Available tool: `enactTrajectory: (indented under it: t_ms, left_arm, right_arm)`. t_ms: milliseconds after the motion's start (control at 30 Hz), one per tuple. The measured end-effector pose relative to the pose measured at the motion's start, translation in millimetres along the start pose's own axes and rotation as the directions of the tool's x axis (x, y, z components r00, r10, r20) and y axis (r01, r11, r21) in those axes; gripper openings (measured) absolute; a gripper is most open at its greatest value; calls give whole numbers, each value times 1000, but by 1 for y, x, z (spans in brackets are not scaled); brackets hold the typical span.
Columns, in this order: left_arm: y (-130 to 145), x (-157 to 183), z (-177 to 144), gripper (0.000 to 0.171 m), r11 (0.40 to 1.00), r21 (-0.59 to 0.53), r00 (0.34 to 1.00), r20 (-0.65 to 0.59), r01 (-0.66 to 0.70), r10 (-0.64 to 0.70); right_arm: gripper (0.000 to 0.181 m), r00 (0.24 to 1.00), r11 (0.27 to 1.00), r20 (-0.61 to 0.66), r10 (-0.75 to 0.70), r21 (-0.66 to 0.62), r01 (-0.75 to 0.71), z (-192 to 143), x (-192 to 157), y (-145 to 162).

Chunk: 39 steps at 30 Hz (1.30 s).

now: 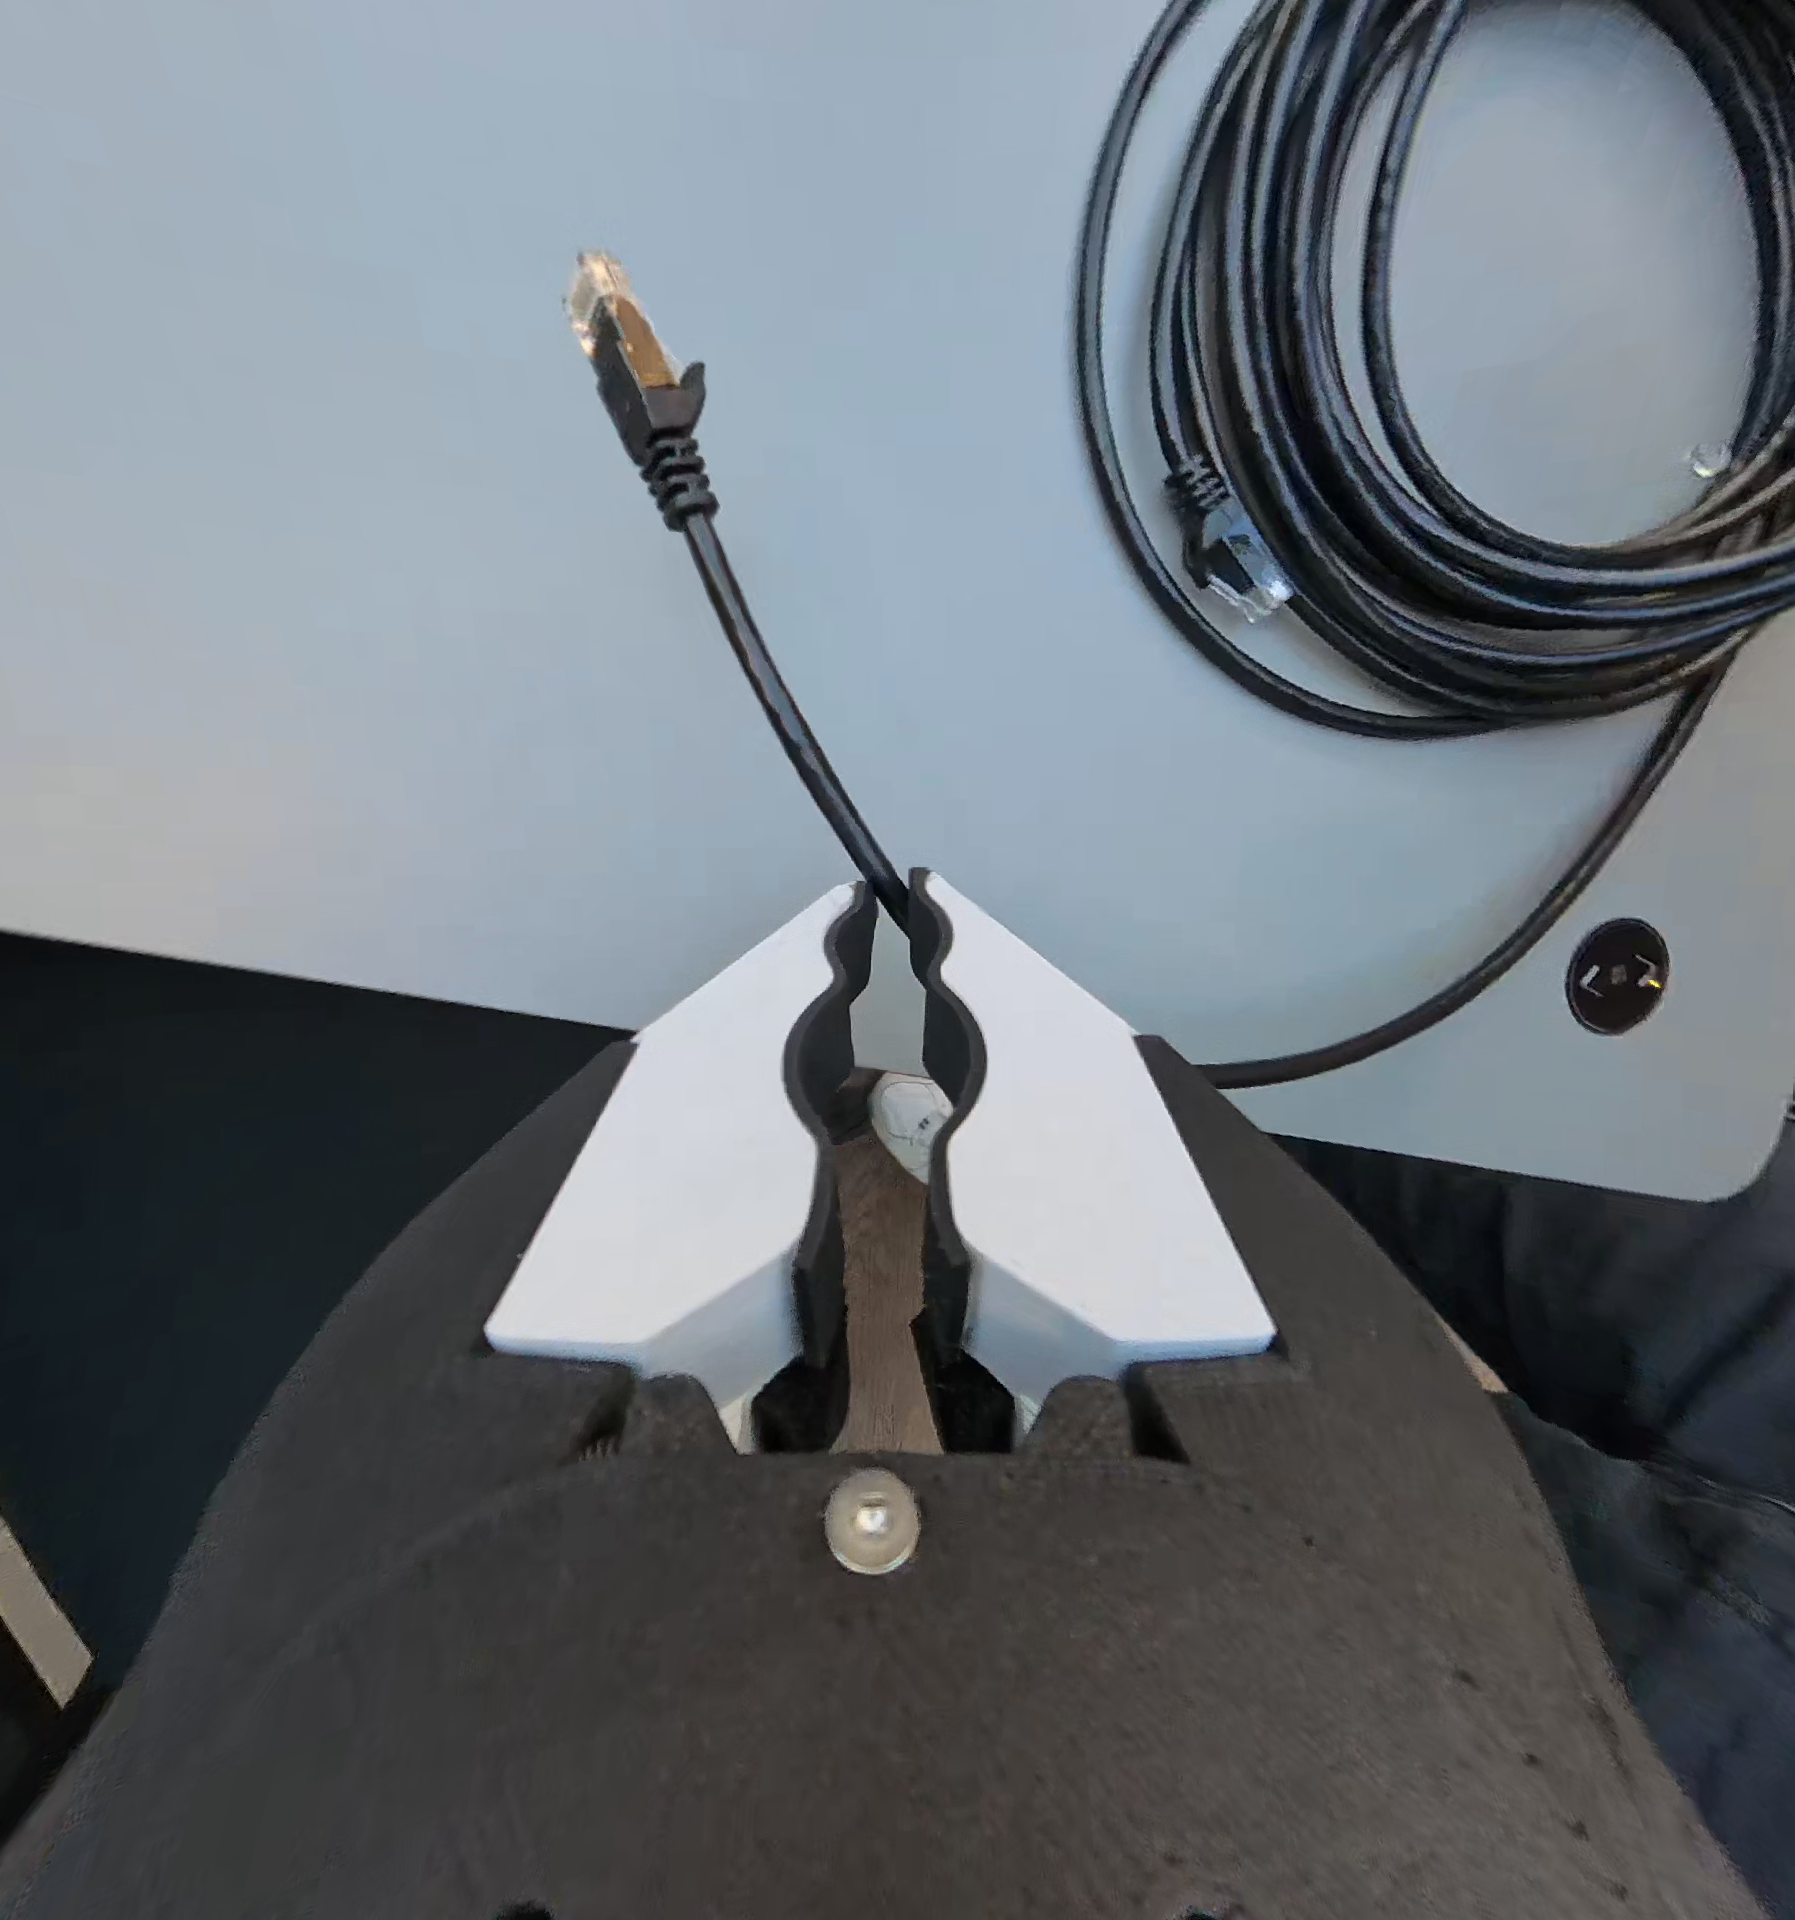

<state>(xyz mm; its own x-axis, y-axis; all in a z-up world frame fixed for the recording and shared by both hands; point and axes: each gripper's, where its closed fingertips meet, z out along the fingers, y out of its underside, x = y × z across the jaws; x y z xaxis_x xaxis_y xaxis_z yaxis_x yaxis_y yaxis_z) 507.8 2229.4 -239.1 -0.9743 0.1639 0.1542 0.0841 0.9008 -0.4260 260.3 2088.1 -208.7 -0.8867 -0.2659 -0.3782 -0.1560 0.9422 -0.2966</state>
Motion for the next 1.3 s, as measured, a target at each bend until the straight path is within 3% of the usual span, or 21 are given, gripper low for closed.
enactTrajectory:
  t_ms: [100, 233, 433, 533, 633, 667, 733, 800, 867, 1000, 1100, 1200, 1300]
  left_arm:
    - [-3, 14, -1, 4, 1000, 0, 994, -107, -11, 11]
    - [-18, 32, -15, 4, 997, 49, 981, -180, -62, 70]
    - [-53, 42, -64, 2, 982, 186, 970, -231, -31, 74]
    - [-72, 46, -94, 2, 963, 271, 969, -233, -12, 78]
    - [-87, 57, -118, 1, 946, 323, 960, -272, 30, 63]
    - [-91, 63, -125, 1, 941, 336, 955, -291, 45, 58]
    - [-103, 77, -139, 0, 927, 366, 937, -345, 81, 54]
    - [-116, 93, -151, 0, 915, 391, 921, -383, 101, 63]
    - [-135, 112, -169, 0, 889, 436, 896, -438, 139, 74]
    - [-163, 135, -182, 0, 888, 441, 873, -475, 133, 106]
    - [-153, 113, -149, 0, 911, 399, 921, -384, 102, 65]
    - [-105, 78, -106, 0, 928, 325, 933, -354, 184, -61]
    - [-55, 63, -83, 0, 915, 282, 911, -374, 289, -173]
  right_arm:
    - [5, 999, 999, -46, -22, 24, 23, -6, -12, -7]
    - [3, 990, 999, -137, -39, 14, 41, 5, 3, -2]
    - [6, 977, 987, -143, -156, 11, 159, 21, 21, 8]
    - [28, 942, 954, -177, -286, 35, 296, 15, 23, 7]
    - [44, 850, 848, -210, -484, 128, 515, -14, -1, 7]
    - [53, 810, 789, -155, -566, 181, 587, -25, -26, 15]
    - [72, 696, 675, 73, -714, 335, 658, -46, -95, 52]
    - [77, 587, 604, 195, -786, 445, 661, -60, -136, 88]
    - [76, 563, 578, 197, -803, 491, 652, -57, -144, 99]
    - [62, 578, 622, 258, -774, 476, 621, -32, -140, 104]
    - [52, 541, 631, 326, -776, 430, 646, -22, -145, 114]
    - [49, 482, 586, 340, -808, 365, 724, -6, -135, 136]
    - [49, 405, 481, 294, -866, 264, 836, 24, -125, 159]
